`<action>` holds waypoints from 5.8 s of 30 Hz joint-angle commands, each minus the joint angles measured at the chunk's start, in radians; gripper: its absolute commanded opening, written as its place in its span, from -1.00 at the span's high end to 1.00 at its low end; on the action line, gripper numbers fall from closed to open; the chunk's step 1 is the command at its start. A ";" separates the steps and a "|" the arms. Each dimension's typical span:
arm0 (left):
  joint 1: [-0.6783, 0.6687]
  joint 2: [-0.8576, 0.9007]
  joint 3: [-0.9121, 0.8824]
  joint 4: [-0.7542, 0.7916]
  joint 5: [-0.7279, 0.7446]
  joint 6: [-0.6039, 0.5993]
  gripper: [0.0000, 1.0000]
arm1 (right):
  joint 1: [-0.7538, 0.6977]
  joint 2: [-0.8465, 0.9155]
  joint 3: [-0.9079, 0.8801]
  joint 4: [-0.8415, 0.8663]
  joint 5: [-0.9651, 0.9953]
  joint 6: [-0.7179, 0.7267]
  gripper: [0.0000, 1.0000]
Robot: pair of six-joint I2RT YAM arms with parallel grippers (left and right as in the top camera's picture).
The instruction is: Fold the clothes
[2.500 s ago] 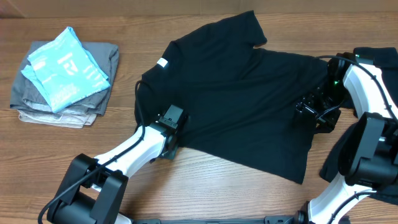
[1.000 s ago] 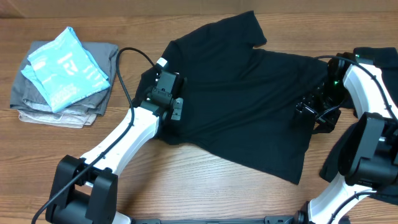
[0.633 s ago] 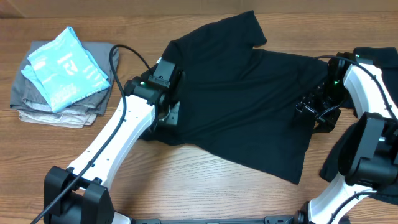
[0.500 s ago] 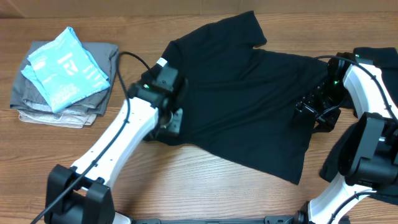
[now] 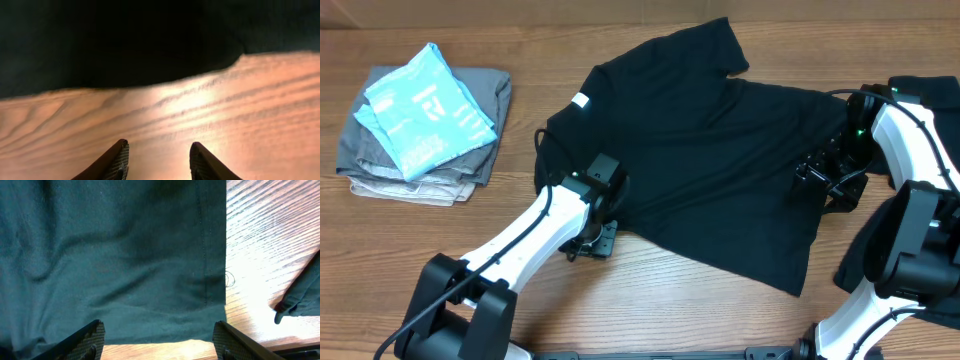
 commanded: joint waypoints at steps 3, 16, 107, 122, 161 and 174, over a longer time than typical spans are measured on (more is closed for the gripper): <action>-0.001 -0.003 -0.119 0.159 0.034 -0.065 0.06 | 0.004 -0.002 0.010 -0.001 -0.005 -0.003 -0.47; 0.000 -0.003 -0.154 0.338 -0.205 -0.078 0.03 | 0.004 -0.002 0.010 0.000 -0.005 -0.003 -0.47; -0.001 -0.085 0.077 -0.186 0.010 -0.126 0.38 | -0.039 -0.370 -0.049 -0.163 0.052 0.068 0.05; 0.046 -0.125 0.390 0.241 0.045 0.102 0.82 | -0.039 -0.465 -0.152 -0.005 0.077 0.111 0.78; 0.294 0.963 1.014 0.788 0.127 0.190 0.86 | -0.039 -0.460 -0.153 -0.003 0.089 0.106 -0.25; 0.459 0.964 1.014 0.645 0.073 0.149 0.88 | -0.039 -0.460 -0.153 0.018 0.090 0.106 -0.31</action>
